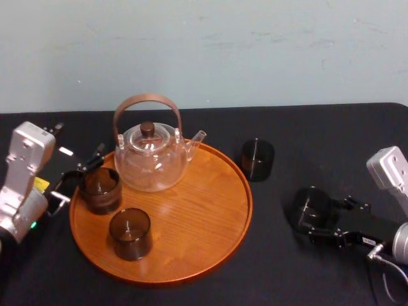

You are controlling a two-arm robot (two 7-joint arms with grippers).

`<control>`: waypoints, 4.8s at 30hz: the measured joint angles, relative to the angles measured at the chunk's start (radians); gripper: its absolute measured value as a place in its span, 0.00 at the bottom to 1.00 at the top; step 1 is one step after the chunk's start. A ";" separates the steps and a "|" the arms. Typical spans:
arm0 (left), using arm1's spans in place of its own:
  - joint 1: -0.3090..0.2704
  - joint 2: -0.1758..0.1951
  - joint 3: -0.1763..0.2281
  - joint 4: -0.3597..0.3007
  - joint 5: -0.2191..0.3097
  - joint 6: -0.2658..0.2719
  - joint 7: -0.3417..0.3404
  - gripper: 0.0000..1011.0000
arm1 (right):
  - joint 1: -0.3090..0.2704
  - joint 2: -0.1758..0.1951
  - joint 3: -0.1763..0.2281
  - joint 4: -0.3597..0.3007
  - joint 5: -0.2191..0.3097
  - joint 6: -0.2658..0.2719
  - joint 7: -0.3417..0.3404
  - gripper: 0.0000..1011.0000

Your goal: Pick up the glass from the table and place it on the tray.

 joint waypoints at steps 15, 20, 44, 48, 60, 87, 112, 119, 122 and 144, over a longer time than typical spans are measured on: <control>0.000 0.000 0.000 0.000 0.000 0.000 0.000 0.99 | 0.080 -0.029 -0.039 0.056 -0.010 0.006 0.017 0.99; 0.000 0.000 0.000 0.000 0.000 0.000 0.000 0.99 | 0.091 -0.034 -0.045 0.065 -0.011 0.007 0.017 0.99; 0.000 0.000 0.000 0.000 0.000 0.000 0.000 0.99 | 0.094 -0.037 -0.049 0.069 -0.019 -0.003 0.011 0.90; 0.000 0.000 0.000 0.000 0.000 0.000 0.000 0.99 | 0.094 -0.037 -0.049 0.069 -0.018 -0.002 0.012 0.90; 0.000 0.000 0.000 0.000 0.000 0.000 0.000 0.99 | 0.092 -0.037 -0.043 0.070 -0.011 -0.015 0.017 0.90; 0.000 0.000 0.000 0.000 0.000 0.000 0.000 0.99 | 0.226 -0.073 -0.153 0.035 0.032 -0.071 0.109 0.90; 0.000 0.000 0.000 0.000 0.000 0.000 0.000 0.99 | 0.318 -0.130 -0.320 0.098 0.014 -0.089 0.162 0.90; 0.000 0.000 0.000 0.000 0.000 0.000 0.000 0.99 | 0.330 -0.129 -0.342 0.119 0.005 -0.093 0.174 0.90; 0.000 0.000 0.000 0.000 0.000 0.000 0.000 0.99 | 0.333 -0.130 -0.350 0.128 0.001 -0.095 0.178 0.90; 0.000 0.000 0.000 0.000 0.000 0.000 0.000 0.99 | 0.344 -0.144 -0.378 0.171 0.009 -0.109 0.200 0.90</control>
